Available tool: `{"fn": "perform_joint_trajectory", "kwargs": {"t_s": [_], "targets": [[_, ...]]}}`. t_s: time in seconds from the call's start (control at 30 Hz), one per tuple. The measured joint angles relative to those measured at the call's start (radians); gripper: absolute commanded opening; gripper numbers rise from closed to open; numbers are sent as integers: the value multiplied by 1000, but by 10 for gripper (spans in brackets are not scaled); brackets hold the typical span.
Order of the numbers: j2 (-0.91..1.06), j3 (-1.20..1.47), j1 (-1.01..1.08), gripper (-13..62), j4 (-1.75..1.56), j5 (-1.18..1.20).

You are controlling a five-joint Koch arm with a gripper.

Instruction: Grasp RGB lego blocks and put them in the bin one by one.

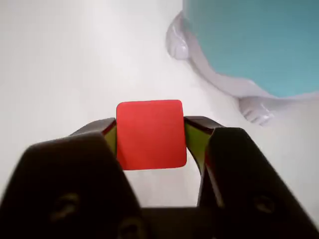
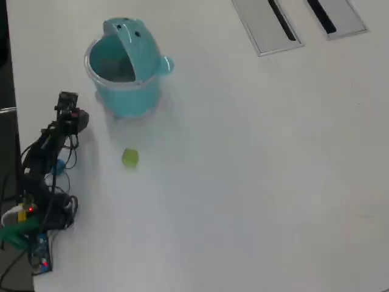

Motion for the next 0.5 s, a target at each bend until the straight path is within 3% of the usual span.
{"fn": "perform_joint_trajectory", "kwargs": {"t_s": [0.5], "targets": [[299, -9, 49, 102, 0, 12]]}}
